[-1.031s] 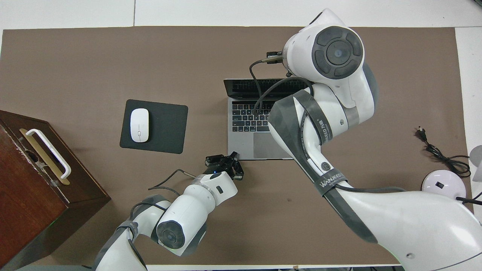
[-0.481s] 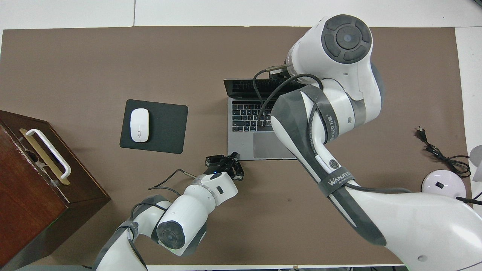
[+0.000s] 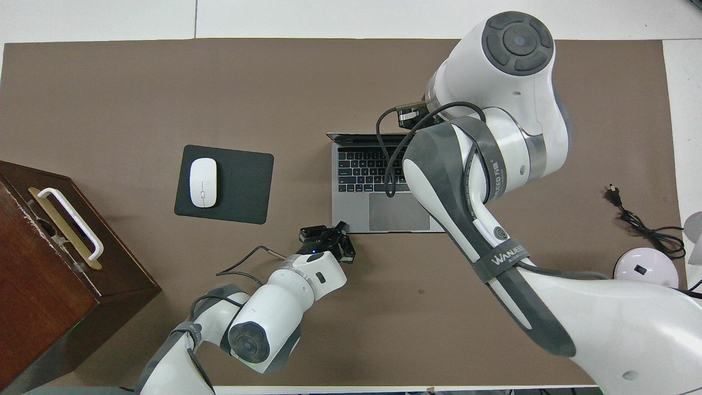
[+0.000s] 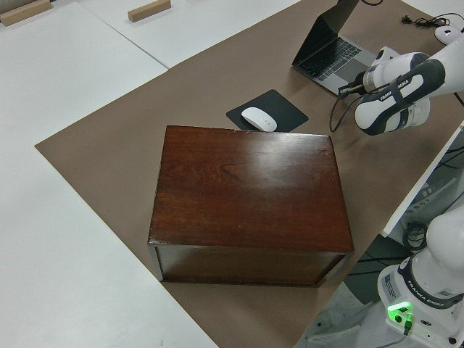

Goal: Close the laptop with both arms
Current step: 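Push the laptop lid down toward the keyboard with the right gripper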

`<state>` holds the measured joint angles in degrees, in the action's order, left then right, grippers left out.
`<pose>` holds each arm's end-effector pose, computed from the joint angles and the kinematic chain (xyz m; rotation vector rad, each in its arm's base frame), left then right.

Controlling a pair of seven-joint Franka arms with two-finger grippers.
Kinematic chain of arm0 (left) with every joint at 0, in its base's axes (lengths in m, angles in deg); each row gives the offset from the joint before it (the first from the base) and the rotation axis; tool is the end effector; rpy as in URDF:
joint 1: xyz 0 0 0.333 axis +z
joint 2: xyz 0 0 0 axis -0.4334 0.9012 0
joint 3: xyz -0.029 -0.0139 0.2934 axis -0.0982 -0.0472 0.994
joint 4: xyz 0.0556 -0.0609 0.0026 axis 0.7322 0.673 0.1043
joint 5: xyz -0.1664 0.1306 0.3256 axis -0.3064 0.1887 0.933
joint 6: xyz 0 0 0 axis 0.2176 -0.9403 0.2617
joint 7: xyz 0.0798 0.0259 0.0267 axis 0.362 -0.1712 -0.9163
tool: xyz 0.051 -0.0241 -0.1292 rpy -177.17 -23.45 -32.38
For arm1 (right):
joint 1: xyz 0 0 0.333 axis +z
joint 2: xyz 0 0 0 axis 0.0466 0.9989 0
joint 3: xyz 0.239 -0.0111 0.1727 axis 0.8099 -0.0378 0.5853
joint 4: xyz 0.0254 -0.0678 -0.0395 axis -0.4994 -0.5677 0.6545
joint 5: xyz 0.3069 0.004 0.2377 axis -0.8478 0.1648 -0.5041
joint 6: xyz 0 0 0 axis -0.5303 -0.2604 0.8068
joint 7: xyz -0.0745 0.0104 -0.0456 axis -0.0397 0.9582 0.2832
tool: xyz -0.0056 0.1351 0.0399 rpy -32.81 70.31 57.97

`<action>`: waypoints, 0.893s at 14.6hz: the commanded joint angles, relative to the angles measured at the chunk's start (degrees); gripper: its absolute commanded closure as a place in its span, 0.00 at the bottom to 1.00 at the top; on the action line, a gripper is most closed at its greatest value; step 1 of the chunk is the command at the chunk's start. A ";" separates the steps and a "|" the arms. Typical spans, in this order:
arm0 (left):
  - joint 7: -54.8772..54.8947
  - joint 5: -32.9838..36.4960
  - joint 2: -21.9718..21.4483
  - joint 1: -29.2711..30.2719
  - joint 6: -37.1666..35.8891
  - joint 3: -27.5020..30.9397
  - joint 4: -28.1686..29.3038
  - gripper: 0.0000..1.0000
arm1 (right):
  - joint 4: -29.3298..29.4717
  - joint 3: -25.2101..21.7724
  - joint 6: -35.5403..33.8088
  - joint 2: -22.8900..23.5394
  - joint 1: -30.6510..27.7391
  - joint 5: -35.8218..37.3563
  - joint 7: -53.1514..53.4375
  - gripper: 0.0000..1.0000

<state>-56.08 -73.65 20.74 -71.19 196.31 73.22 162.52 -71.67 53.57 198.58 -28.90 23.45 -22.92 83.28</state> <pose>0.3855 -0.3591 0.2263 2.6065 -0.5979 0.8896 0.6434 0.2471 0.4085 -3.0607 -0.1212 -0.1176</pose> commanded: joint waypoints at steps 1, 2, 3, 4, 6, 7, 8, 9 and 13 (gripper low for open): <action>0.79 0.75 3.53 -0.81 0.78 0.85 -0.72 1.00 | -2.20 0.86 -0.99 -0.32 -1.35 -2.97 -2.02 1.00; 1.14 1.01 3.62 -0.81 0.78 0.85 -0.72 1.00 | -2.64 0.86 -0.99 -0.14 -1.44 -3.06 -2.02 1.00; 1.15 1.80 3.97 -0.64 0.87 0.85 -0.81 1.00 | -3.34 0.86 -0.73 -0.14 -1.44 -3.06 -2.02 1.00; 1.15 2.24 4.15 -0.63 0.87 0.93 -0.73 1.00 | -3.87 0.86 -0.55 -0.05 -1.35 -3.06 -2.02 1.00; 1.15 2.42 4.32 -0.63 0.87 0.93 -0.81 1.00 | -4.66 0.86 -0.12 0.12 -1.35 -3.06 -2.29 1.00; 1.15 3.20 4.32 -0.46 0.87 0.93 -0.81 1.00 | -5.27 0.86 0.32 0.12 -1.35 -3.15 -2.29 1.00; 1.15 4.26 4.41 -0.11 0.87 0.93 -0.99 1.00 | -5.45 0.86 0.68 0.30 -1.44 -3.23 -2.29 1.00; 1.15 4.44 4.76 0.15 0.87 0.93 -1.16 1.00 | -5.54 0.86 0.59 0.56 -1.44 -3.32 -2.29 1.00; 2.37 5.23 5.55 0.33 0.87 1.02 -1.16 1.00 | -5.46 0.86 -1.24 1.62 -1.35 -5.69 -2.03 1.00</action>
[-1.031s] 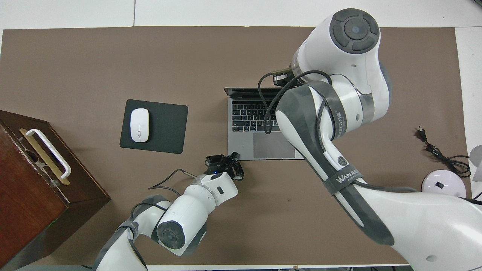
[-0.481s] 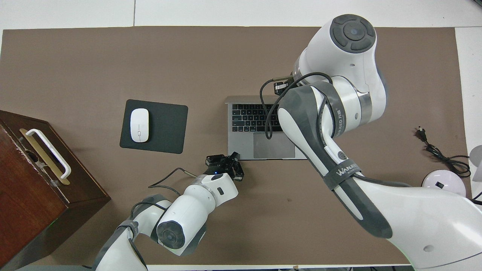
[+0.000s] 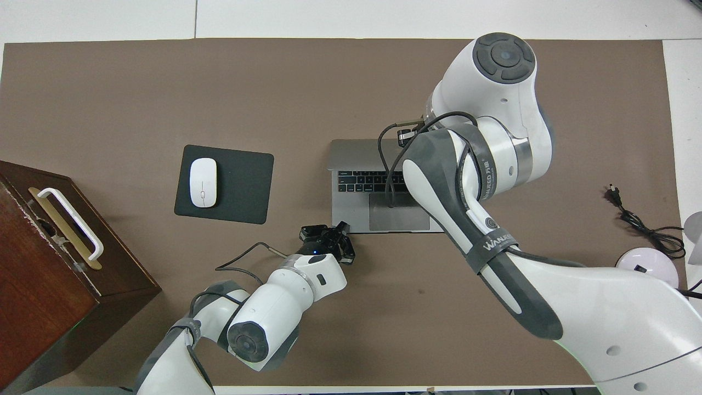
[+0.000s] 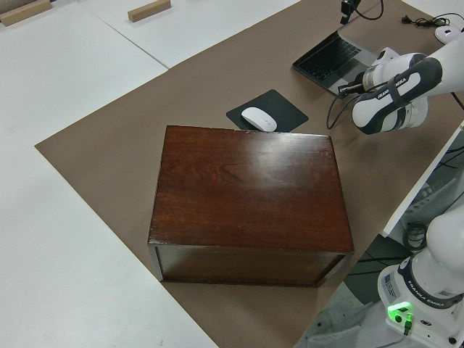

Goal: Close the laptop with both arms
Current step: 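Push the laptop lid down toward the keyboard with the right gripper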

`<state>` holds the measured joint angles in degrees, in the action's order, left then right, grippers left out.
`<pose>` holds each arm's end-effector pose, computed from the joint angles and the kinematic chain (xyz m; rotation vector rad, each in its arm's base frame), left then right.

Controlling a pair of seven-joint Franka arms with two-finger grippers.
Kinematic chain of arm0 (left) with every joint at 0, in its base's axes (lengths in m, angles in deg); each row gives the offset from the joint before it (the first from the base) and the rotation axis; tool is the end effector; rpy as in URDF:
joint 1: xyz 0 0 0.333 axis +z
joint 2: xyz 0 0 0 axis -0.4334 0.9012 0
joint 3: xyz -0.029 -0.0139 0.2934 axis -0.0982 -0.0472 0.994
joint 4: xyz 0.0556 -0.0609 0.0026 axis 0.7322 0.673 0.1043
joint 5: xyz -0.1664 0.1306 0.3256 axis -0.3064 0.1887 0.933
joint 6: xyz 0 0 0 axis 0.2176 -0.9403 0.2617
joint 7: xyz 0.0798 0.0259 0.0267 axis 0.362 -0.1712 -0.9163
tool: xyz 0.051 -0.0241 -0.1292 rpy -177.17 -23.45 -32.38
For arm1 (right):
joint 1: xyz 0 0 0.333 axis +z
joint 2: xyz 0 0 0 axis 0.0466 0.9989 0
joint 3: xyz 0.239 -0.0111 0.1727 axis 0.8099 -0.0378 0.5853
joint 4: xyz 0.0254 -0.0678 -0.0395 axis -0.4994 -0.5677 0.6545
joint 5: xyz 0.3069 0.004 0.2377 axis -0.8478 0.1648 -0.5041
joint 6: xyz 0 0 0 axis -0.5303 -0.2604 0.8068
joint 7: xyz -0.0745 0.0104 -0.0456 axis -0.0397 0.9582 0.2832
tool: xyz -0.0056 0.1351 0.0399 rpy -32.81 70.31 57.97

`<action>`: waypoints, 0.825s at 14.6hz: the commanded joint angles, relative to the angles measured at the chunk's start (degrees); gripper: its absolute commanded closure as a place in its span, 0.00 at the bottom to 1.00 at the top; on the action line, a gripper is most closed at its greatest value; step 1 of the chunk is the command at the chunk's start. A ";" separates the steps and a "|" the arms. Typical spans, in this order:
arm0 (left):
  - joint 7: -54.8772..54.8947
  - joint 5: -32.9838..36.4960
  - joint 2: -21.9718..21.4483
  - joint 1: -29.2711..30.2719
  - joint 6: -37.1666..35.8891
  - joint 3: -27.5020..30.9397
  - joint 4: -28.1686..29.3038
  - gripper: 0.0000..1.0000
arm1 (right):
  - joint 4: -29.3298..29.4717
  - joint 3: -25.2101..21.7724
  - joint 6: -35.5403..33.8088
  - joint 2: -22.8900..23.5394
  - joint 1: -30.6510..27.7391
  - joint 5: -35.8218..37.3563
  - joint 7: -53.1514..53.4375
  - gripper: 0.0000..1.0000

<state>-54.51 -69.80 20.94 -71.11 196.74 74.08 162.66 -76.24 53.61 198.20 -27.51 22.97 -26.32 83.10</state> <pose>0.3856 -0.3589 0.2253 2.5891 -0.7104 0.9112 0.6301 0.2428 0.3536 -3.0452 -0.0767 0.0682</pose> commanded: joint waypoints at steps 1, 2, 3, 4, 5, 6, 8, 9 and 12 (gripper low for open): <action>1.07 1.38 5.44 0.25 0.35 0.17 -1.30 1.00 | -0.97 0.82 -2.79 0.31 -0.88 -2.29 -1.41 1.00; 1.08 1.38 5.62 0.34 0.35 0.17 -1.30 1.00 | -0.97 0.74 -5.24 0.23 -0.97 -2.29 -1.23 1.00; 1.25 1.38 5.62 0.34 0.44 0.17 -1.30 1.00 | -0.80 0.73 -8.05 0.23 -1.23 -2.29 -1.22 1.00; 1.77 1.38 5.62 0.34 0.44 0.17 -1.22 1.00 | -0.89 0.65 -9.73 0.14 -1.75 -2.21 -1.22 1.00; 1.95 1.38 5.71 0.42 0.35 0.17 -1.21 1.00 | -0.89 0.65 -11.67 -0.04 -2.11 -2.21 -1.22 1.00; 1.96 1.38 5.71 0.51 0.35 0.17 -1.21 1.00 | -0.89 0.65 -13.08 -0.21 -2.37 -2.21 -1.22 1.00; 2.65 1.38 5.71 0.60 0.35 0.17 -1.21 1.00 | -0.97 0.73 -14.67 -0.30 -2.81 -2.21 -1.31 1.00; 2.66 1.38 5.71 0.69 0.35 0.17 -1.21 1.00 | -1.23 0.73 -15.37 -0.39 -3.07 -2.21 -1.31 1.00; 2.75 1.38 5.80 0.60 0.35 0.17 -1.04 1.00 | -4.30 0.73 -16.16 -1.70 -3.69 -2.29 -1.40 1.00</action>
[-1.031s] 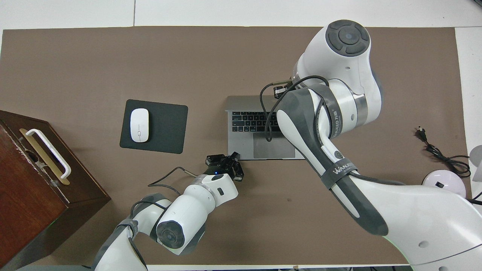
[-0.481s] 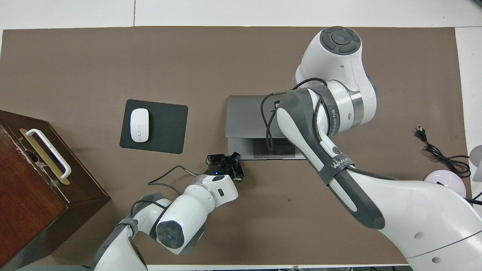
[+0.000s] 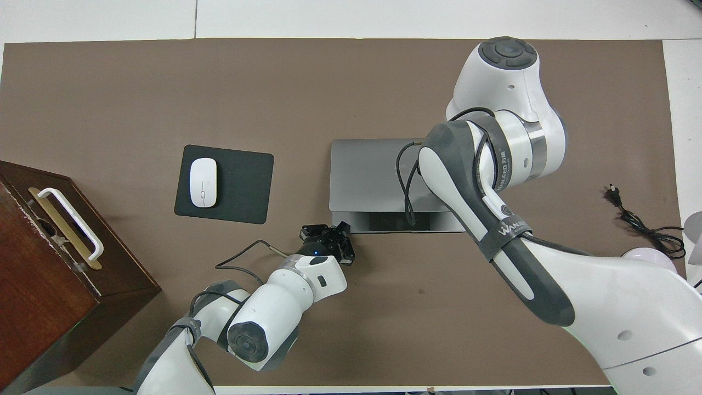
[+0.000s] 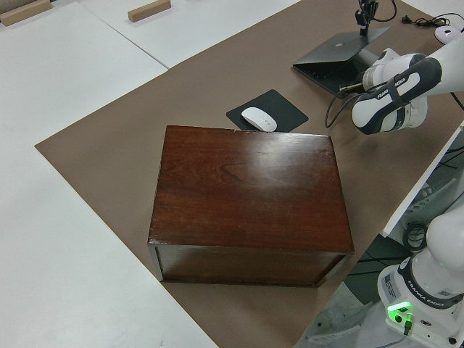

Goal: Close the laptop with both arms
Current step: 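Push the laptop lid down toward the keyboard with the right gripper, then press the closed lid flat with the right gripper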

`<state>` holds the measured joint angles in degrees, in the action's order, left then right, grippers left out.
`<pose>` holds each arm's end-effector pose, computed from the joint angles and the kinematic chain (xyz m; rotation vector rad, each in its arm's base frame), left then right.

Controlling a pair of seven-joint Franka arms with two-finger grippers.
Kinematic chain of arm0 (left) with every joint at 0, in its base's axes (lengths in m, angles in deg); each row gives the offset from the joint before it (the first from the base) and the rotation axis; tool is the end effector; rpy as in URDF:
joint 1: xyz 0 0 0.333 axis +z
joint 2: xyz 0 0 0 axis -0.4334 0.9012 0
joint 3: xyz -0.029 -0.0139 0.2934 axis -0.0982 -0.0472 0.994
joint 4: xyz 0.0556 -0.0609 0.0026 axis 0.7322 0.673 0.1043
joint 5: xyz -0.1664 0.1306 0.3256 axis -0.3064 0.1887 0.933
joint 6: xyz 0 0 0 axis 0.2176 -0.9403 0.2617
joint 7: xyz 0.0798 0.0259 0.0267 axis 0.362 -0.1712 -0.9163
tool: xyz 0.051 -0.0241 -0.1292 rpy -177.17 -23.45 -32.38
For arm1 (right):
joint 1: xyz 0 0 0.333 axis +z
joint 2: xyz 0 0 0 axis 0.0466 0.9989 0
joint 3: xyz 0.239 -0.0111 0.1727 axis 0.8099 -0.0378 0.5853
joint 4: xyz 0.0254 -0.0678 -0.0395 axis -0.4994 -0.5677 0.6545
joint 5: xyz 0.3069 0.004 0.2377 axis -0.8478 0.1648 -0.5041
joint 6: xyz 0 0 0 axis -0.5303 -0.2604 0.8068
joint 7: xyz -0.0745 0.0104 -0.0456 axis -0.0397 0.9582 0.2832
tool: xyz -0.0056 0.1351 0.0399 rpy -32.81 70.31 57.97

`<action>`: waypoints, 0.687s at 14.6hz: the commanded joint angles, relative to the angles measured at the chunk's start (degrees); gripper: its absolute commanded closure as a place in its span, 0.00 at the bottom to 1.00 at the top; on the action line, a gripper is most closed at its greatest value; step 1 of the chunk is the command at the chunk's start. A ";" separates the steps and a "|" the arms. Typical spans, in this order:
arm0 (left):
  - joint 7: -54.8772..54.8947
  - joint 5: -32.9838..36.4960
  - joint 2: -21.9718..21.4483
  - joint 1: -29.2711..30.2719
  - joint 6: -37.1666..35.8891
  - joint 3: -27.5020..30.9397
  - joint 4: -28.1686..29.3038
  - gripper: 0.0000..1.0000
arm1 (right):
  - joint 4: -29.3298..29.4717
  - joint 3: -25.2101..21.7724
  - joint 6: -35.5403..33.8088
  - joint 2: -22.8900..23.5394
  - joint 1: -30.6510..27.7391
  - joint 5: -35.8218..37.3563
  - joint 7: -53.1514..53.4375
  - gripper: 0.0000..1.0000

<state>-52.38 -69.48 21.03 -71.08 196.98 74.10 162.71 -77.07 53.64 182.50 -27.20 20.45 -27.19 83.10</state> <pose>0.3853 -0.3589 0.2248 2.5812 -0.7673 0.9250 0.5956 0.2070 0.3265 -3.0668 -0.0249 0.5108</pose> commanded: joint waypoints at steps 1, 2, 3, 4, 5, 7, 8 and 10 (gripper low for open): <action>0.61 1.06 5.70 0.57 0.11 0.15 -1.09 1.00 | -4.10 0.71 -0.82 -2.27 -1.17 -1.42 -1.40 1.00; 0.61 1.06 5.70 0.57 0.11 0.15 -1.09 1.00 | -4.28 0.71 -1.60 -2.36 -1.34 -1.42 -1.40 1.00; 0.70 1.06 5.70 0.57 0.11 0.15 -1.09 1.00 | -4.37 0.71 -2.31 -2.54 -1.60 -1.42 -1.40 1.00; 0.88 1.06 5.70 0.66 0.11 0.15 -1.09 1.00 | -4.72 0.71 -2.49 -2.71 -1.69 -1.42 -1.31 1.00; 1.23 1.06 5.70 0.66 0.11 0.15 -0.91 1.00 | -5.59 0.71 -1.97 -2.89 -1.61 -1.42 -1.31 1.00; 1.40 1.06 5.79 0.92 0.11 0.06 -0.91 1.00 | -8.04 0.80 0.40 -3.68 -1.26 -1.42 -1.23 1.00; 1.41 1.06 5.79 0.92 0.11 0.15 -0.91 1.00 | -9.28 0.71 1.72 -4.21 -1.08 -1.42 -1.14 1.00; 1.84 1.06 5.88 0.92 0.11 0.15 -0.91 1.00 | -10.78 0.80 3.39 -4.39 -0.82 -1.51 -1.05 1.00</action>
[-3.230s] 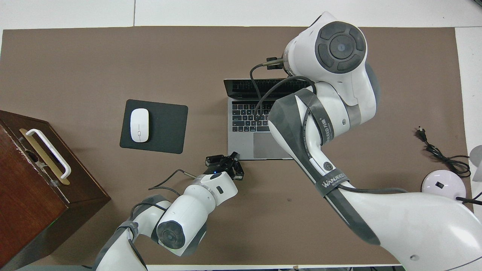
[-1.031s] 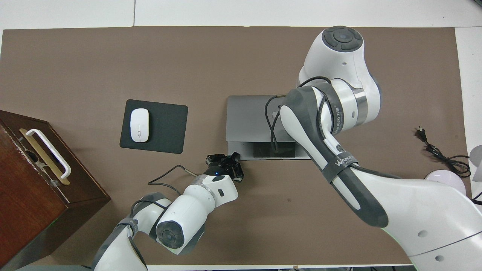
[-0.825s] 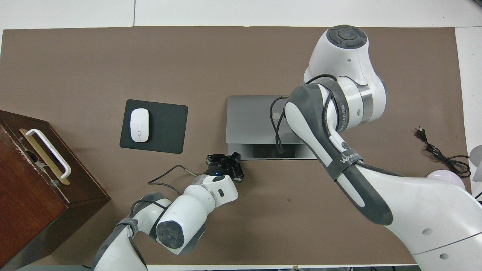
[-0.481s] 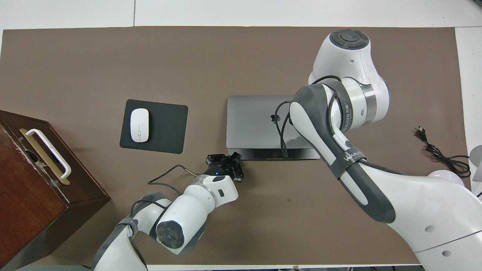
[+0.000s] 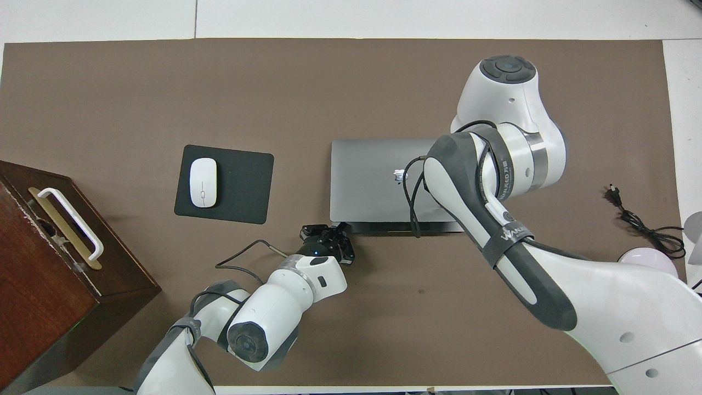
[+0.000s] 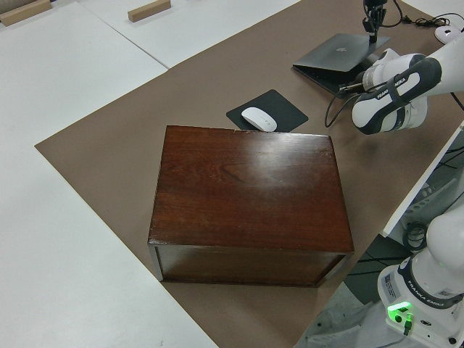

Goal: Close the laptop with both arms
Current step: 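Press the closed lid flat with the right gripper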

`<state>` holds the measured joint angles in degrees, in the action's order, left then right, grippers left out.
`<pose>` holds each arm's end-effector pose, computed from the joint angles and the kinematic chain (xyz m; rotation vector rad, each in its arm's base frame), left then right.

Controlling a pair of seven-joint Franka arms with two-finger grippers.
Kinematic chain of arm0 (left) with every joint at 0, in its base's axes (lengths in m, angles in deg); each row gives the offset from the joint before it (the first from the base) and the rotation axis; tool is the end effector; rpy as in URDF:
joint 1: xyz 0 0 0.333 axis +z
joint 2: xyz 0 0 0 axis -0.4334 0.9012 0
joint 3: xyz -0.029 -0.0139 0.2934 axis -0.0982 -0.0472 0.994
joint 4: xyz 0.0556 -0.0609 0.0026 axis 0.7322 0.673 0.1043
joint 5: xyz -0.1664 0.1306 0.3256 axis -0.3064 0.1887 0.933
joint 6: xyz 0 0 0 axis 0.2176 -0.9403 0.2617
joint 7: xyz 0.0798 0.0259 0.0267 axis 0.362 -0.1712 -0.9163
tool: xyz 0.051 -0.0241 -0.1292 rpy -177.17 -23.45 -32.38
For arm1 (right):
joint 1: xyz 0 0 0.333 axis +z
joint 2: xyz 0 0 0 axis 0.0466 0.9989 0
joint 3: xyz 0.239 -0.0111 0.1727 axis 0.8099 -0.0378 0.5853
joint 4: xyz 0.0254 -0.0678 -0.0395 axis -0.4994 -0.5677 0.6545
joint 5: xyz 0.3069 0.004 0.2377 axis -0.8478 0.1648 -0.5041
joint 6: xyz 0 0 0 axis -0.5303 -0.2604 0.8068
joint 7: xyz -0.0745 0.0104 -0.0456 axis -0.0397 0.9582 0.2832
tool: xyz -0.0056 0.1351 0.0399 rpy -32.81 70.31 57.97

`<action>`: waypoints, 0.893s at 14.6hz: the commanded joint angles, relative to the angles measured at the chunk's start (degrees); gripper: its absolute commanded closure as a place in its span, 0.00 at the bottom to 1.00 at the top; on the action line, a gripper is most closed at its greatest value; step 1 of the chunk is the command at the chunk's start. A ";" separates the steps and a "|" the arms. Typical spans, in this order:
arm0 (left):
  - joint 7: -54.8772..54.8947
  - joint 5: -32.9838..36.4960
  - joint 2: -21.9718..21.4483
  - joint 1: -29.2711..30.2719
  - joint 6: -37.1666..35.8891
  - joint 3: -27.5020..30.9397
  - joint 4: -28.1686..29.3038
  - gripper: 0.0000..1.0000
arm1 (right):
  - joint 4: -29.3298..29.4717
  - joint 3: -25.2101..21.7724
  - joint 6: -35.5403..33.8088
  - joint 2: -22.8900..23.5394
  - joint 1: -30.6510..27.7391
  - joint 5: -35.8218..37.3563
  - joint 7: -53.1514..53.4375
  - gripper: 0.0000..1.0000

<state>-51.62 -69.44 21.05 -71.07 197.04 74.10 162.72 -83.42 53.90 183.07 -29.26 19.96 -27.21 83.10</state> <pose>0.3853 -0.3589 0.2248 2.5786 -0.7859 0.9296 0.5725 0.1967 0.3031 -3.0652 -0.0099 0.6095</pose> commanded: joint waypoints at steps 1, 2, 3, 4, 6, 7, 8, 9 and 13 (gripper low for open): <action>1.35 1.02 6.03 0.91 0.05 0.15 -0.93 1.00 | -5.21 0.54 3.71 -2.50 -0.32 -1.50 -0.53 1.00; 1.44 1.02 6.03 0.91 0.05 0.15 -0.93 1.00 | -5.57 0.54 4.24 -2.68 -0.32 -1.50 -0.35 1.00; 1.44 1.02 6.03 0.91 0.13 0.15 -0.67 1.00 | -5.83 0.62 4.42 -2.68 -0.24 -1.50 -0.35 1.00; 1.44 1.02 6.03 0.91 0.05 0.06 -0.66 1.00 | -6.18 0.62 4.94 -2.85 -0.24 -1.50 -0.26 1.00; 1.44 1.02 6.03 0.91 0.13 0.15 -0.75 1.00 | -7.85 0.62 6.69 -3.20 -0.24 -1.50 -0.17 1.00; 1.44 1.02 6.03 0.91 0.13 0.06 -0.75 1.00 | -8.29 0.62 7.57 -3.29 -0.24 -1.50 -0.17 1.00; 1.44 1.02 6.03 0.91 0.13 0.15 -0.75 1.00 | -8.73 0.62 7.93 -3.29 -0.24 -1.50 -0.17 1.00; 1.44 1.02 6.12 0.82 0.05 0.06 -0.75 1.00 | -9.00 0.62 8.11 -3.29 -0.24 -1.50 -0.08 1.00; 1.44 1.02 6.04 0.91 0.05 0.06 -0.75 1.00 | -8.56 0.62 7.23 -3.38 -0.24 -1.50 -0.08 1.00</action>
<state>-50.74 -69.42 21.10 -71.07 197.19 74.08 162.76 -90.03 54.01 189.65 -30.92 20.29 -27.27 83.10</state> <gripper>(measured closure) 0.991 0.991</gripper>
